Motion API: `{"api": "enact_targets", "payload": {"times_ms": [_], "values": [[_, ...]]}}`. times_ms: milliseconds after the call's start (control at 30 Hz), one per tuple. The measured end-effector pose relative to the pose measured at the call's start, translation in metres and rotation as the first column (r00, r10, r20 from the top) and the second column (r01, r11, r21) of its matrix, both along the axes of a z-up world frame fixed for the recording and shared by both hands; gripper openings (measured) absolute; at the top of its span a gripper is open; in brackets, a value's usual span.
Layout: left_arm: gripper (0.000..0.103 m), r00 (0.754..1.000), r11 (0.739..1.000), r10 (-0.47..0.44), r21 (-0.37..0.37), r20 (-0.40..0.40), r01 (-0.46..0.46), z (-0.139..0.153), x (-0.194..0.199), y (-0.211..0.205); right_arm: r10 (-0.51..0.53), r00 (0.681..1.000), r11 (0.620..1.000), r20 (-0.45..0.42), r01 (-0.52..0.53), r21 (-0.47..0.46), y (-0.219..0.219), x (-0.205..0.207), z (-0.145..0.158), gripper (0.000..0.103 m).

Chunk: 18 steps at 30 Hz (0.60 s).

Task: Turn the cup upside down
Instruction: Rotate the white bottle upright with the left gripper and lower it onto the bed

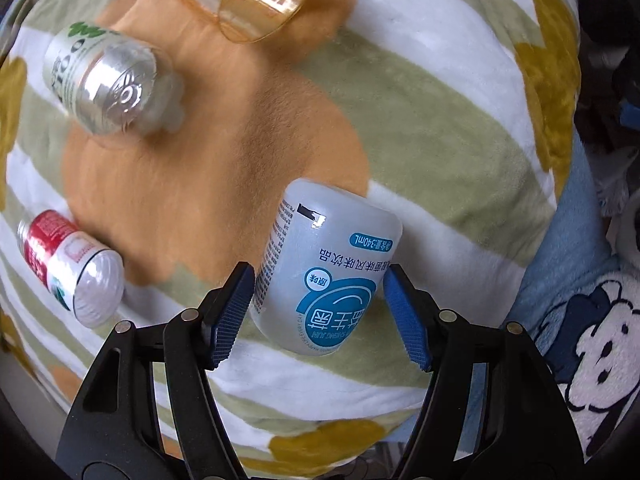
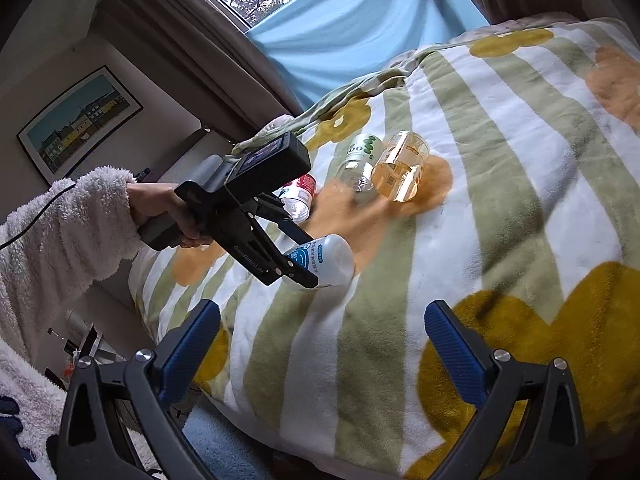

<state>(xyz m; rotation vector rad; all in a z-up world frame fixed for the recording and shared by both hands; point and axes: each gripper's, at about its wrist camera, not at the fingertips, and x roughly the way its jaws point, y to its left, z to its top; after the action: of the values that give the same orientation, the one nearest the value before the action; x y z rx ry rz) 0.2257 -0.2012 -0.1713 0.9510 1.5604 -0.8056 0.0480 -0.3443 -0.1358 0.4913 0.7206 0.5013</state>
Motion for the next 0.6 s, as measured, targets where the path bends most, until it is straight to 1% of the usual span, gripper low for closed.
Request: {"api": "enact_targets", "payload": {"times_ms": [67, 200, 233, 267, 333, 400, 600], "values": [[0.065, 1.000, 1.000, -0.013, -0.003, 0.021, 0.013, 0.003, -0.004, 0.002, 0.003, 1.000, 1.000, 0.004, -0.003, 0.002, 0.002, -0.002, 0.001, 0.102], [0.066, 0.995, 0.995, -0.080, 0.062, 0.056, 0.077, 0.003, -0.019, -0.004, 0.004, 1.000, 1.000, 0.016, -0.004, 0.002, 0.007, -0.005, 0.003, 0.102], [0.069, 0.992, 0.992, -0.108, 0.079, 0.065, 0.102, 0.003, -0.022, -0.007, 0.005, 1.000, 1.000, 0.019, -0.005, 0.001, 0.007, -0.005, 0.004, 0.102], [0.078, 0.988, 0.987, -0.137, 0.094, 0.074, 0.129, 0.004, -0.025, -0.012, 0.005, 1.000, 1.000, 0.021, -0.005, 0.000, 0.008, -0.005, 0.005, 0.102], [0.092, 0.975, 0.975, -0.195, 0.129, 0.103, 0.181, 0.004, -0.031, -0.019, 0.007, 1.000, 1.000, 0.026, -0.006, -0.003, 0.010, -0.006, 0.006, 0.102], [0.093, 0.967, 0.967, -0.228, 0.137, 0.111, 0.213, 0.005, -0.035, -0.026, 0.006, 1.000, 1.000, 0.029, -0.006, -0.006, 0.011, -0.008, 0.007, 0.102], [0.093, 0.966, 0.961, -0.244, 0.155, 0.082, 0.230, -0.006, -0.029, -0.053, -0.005, 1.000, 1.000, 0.020, 0.005, -0.003, 0.006, -0.011, 0.004, 0.102]]}}
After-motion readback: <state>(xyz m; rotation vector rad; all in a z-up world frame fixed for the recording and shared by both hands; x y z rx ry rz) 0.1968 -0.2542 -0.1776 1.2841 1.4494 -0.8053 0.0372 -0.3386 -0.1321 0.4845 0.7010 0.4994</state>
